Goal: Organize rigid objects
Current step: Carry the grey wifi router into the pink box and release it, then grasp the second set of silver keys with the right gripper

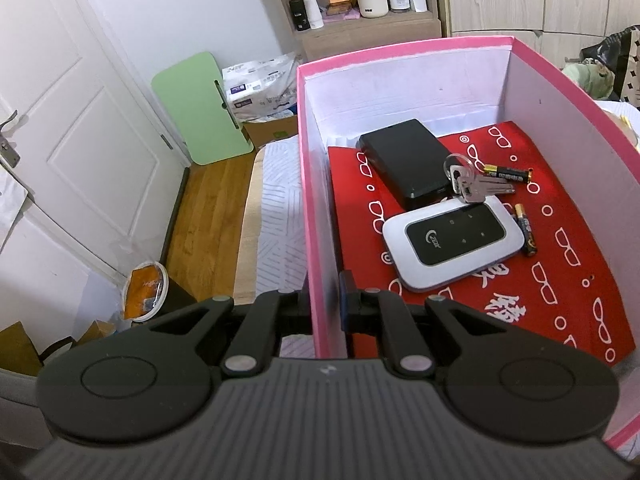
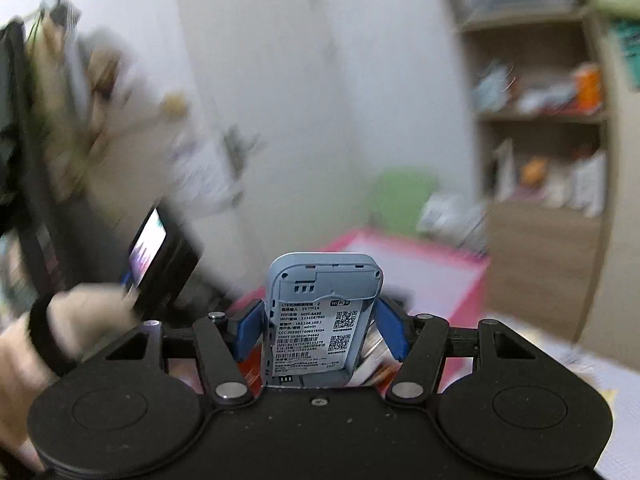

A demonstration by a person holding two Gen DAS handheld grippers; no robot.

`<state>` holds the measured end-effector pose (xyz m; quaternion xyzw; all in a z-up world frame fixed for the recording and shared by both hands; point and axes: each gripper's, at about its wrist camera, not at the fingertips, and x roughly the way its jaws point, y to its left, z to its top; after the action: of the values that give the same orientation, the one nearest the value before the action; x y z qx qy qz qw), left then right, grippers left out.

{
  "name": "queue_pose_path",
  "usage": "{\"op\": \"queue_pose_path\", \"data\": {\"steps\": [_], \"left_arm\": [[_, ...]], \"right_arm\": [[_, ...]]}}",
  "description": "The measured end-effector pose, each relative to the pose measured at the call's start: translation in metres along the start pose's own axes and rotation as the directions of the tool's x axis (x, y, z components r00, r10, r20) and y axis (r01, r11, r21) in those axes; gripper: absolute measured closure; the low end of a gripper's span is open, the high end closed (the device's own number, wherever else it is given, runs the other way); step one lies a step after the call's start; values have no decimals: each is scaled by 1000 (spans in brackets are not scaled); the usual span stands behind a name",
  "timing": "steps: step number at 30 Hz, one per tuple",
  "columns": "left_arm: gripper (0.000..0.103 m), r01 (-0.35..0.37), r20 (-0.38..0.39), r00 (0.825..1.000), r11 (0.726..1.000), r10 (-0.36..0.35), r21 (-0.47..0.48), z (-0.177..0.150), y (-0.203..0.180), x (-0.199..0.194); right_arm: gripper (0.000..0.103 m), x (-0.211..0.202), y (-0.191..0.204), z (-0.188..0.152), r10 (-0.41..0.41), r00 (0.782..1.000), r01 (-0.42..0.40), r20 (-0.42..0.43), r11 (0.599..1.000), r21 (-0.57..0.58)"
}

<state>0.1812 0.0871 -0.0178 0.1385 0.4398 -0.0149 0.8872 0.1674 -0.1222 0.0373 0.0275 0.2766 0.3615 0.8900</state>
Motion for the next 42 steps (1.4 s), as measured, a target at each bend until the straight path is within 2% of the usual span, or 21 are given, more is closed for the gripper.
{"op": "queue_pose_path", "data": {"steps": [3, 7, 9, 17, 19, 22, 25, 31, 33, 36, 42], "left_arm": [[94, 10, 4, 1000, 1000, -10, -3, 0, 2, 0], [94, 14, 6, 1000, 1000, -14, -3, -1, 2, -1], [94, 13, 4, 1000, 1000, -13, -3, 0, 2, -1], [94, 33, 13, 999, 999, -33, -21, -1, 5, -1], [94, 33, 17, 999, 999, -33, -21, -1, 5, -1], [94, 33, 22, 999, 999, -33, -21, -1, 5, -2], [94, 24, 23, 999, 1000, -24, -4, -2, 4, -2], [94, 16, 23, 1000, 1000, -16, -1, -1, 2, -2], [94, 13, 21, 1000, 1000, -13, 1, -1, 1, -2], [94, 8, 21, 1000, 1000, -8, 1, -1, 1, -2], [94, -2, 21, 1000, 1000, 2, 17, 0, -1, -1]], "right_arm": [[37, 32, -2, 8, 36, 990, -36, -135, 999, 3], [37, 66, -2, 8, -18, 963, -6, -270, 996, -87], [37, 81, -2, 6, -47, 942, -2, -333, 990, -144], [37, 107, 10, 3, -72, 891, -53, -447, 964, -261], [37, 114, 17, 2, -84, 887, -58, -453, 955, -291], [37, 120, 25, 1, -44, 880, -115, -473, 947, -301], [37, 125, 27, 2, 31, 872, -162, -488, 960, -229], [37, 103, 3, 11, 173, 900, -189, -400, 982, -1], [36, 81, -8, 15, 198, 919, -187, -340, 980, 64], [36, 48, -20, 18, 213, 945, -186, -249, 974, 128], [36, -11, -48, 3, 150, 980, -122, -131, 972, 201]]}}
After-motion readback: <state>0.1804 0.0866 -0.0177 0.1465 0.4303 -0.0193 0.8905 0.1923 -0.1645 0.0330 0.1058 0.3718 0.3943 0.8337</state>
